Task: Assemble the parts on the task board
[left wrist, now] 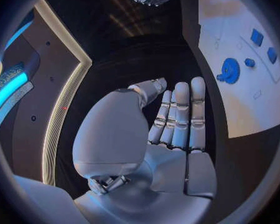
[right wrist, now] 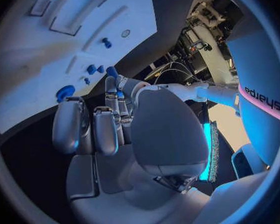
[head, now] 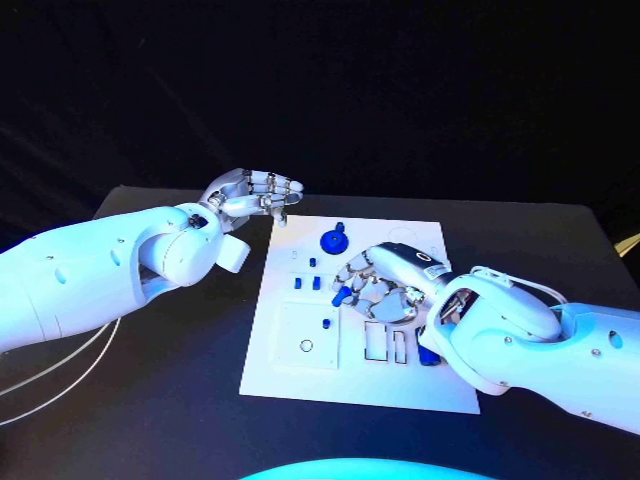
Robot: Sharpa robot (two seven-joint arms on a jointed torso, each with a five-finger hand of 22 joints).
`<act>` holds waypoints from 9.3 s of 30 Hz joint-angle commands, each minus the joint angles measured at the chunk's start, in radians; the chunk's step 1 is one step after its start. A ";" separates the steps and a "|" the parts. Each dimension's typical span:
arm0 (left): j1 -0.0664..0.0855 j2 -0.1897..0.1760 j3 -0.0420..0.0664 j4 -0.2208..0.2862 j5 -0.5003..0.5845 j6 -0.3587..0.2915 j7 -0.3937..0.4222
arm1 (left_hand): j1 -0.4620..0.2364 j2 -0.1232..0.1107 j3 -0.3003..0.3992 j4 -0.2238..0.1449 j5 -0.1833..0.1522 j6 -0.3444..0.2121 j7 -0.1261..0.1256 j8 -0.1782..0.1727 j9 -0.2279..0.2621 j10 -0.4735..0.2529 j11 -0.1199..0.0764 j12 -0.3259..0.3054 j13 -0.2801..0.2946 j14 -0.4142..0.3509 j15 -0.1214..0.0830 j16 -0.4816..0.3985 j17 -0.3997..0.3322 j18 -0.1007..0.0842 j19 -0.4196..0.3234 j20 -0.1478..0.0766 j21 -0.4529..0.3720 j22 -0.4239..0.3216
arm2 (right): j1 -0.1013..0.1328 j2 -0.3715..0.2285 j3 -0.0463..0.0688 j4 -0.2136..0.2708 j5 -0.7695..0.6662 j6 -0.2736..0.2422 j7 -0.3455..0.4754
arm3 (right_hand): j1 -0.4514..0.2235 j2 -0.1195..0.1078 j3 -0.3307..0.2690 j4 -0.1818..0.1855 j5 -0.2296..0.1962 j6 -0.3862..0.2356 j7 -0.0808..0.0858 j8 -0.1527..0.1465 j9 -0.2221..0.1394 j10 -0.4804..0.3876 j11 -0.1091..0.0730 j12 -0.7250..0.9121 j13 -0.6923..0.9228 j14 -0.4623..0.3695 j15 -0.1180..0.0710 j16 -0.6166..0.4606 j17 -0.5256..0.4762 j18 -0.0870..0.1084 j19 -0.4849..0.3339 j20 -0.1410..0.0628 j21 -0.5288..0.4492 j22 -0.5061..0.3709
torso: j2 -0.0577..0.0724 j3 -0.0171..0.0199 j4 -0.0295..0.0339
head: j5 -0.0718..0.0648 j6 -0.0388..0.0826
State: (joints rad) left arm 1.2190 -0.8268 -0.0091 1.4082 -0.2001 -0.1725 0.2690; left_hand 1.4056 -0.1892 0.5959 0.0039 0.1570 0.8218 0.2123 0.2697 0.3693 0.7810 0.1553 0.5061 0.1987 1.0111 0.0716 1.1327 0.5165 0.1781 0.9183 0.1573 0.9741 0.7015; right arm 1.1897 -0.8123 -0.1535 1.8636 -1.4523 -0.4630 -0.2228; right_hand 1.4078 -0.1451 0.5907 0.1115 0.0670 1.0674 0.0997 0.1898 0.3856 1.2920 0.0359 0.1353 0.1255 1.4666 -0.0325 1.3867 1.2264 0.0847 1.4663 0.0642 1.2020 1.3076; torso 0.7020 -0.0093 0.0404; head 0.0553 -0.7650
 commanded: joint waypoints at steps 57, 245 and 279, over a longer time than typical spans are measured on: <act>0.000 0.005 0.000 0.006 -0.001 0.017 0.007 | 0.004 0.004 -0.006 -0.001 0.002 -0.006 0.003 0.004 -0.001 -0.007 0.001 0.004 -0.002 -0.006 0.002 0.004 -0.001 0.008 -0.001 0.005 -0.004 -0.002 | -0.140 0.155 -0.014 -0.103 -0.217 0.045 -0.086 | -0.035 -0.003 0.009 -0.026 0.008 -0.015 0.007 0.079 0.112 0.003 0.005 -0.020 0.006 0.038 -0.006 0.002 -0.002 -0.012 0.028 -0.007 -0.001 0.058 | 0.003 -0.0007 0.0002 | 0.037 -0.035; -0.015 -0.022 -0.006 0.030 -0.004 0.048 0.000 | 0.004 0.010 -0.010 -0.001 0.005 -0.012 0.003 0.014 -0.003 -0.021 0.002 0.015 -0.006 -0.014 0.003 0.008 -0.010 0.008 -0.004 0.007 -0.008 -0.005 | -0.087 -0.129 -0.040 0.030 0.245 -0.030 -0.257 | -0.240 0.007 -0.285 0.173 0.168 -0.073 -0.030 0.224 0.156 0.176 -0.043 1.231 1.303 0.090 -0.041 0.154 0.272 -0.067 0.088 -0.035 0.286 0.232 | -0.011 -0.0031 -0.0143 | -0.125 -0.013; -0.015 -0.026 -0.006 0.031 -0.004 0.048 -0.005 | 0.001 0.011 -0.010 0.000 0.006 -0.016 0.004 0.014 -0.004 -0.024 0.003 0.017 -0.007 -0.010 0.004 0.013 -0.010 0.008 -0.001 0.007 -0.007 -0.005 | -0.100 -0.096 -0.040 0.012 0.174 -0.020 -0.291 | -0.445 0.002 -0.322 0.178 0.005 -0.035 -0.059 0.316 0.201 0.206 -0.066 1.271 1.339 0.103 -0.060 0.181 0.338 -0.082 0.102 -0.051 0.354 0.258 | -0.011 -0.0027 -0.0133 | -0.124 -0.015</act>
State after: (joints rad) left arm 1.2041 -0.8531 -0.0158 1.4362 -0.2017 -0.1362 0.2598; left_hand 1.4094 -0.1855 0.5906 0.0041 0.1570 0.8093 0.2072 0.2792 0.3663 0.7648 0.1572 0.5177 0.1935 1.0003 0.0752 1.1416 0.5077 0.1781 0.9163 0.1593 0.9700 0.6977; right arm 1.0907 -0.9090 -0.1937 1.8729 -1.2493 -0.4967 -0.5086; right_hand 0.9750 -0.1412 0.2764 0.2895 0.0693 1.0388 0.0439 0.5021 0.5888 1.4649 -0.0237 1.4007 1.3077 1.4645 -0.0848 1.5629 1.3073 0.0140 1.4662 0.0212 1.5531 1.3081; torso 0.6907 -0.0115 0.0267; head -0.0683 -0.7812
